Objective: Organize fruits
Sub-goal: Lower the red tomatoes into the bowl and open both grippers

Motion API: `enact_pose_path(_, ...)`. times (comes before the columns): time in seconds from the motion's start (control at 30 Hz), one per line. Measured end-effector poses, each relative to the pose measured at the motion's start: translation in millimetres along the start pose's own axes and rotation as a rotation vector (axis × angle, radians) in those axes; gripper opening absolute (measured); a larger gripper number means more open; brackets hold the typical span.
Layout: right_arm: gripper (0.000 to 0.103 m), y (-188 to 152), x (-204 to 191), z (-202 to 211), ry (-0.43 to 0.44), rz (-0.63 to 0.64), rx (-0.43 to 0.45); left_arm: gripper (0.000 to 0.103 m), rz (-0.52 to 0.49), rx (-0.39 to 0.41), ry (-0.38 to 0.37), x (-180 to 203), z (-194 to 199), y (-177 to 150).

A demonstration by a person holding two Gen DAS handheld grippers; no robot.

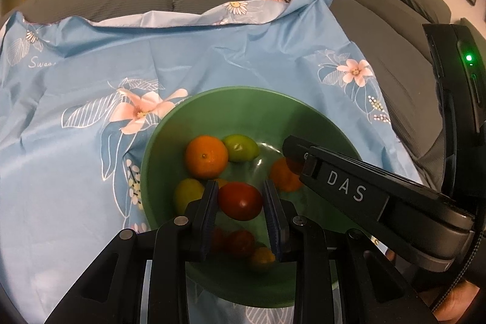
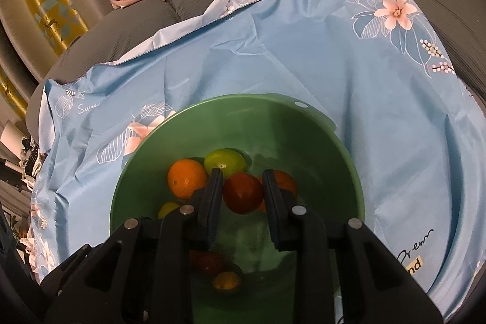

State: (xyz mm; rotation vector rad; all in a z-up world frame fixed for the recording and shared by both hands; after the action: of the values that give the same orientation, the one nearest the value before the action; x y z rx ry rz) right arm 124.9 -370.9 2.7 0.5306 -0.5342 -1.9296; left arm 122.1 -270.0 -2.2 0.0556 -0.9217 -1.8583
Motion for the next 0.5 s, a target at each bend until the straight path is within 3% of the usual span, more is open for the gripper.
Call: enact_pose_path(0.5, 0.029, -3.8, 0.4, -5.0, -0.025, 0.013, -0.016, 0.029, 0.009, -0.019, 0.005, -4.4, -5.7, -2.3)
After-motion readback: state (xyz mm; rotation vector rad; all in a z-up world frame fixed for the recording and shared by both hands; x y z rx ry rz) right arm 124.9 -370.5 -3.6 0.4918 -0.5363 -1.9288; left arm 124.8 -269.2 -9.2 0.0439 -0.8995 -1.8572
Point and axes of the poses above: each gripper's, at about its wrist camera, not at the fingertips, and z roughly against the way its jaws point, x to its right, y to its top, the point moved 9 cm from there along -z, roughly the way its jaws point, and after that the axes turned 6 degrees about -y, right-handed, at the moved point
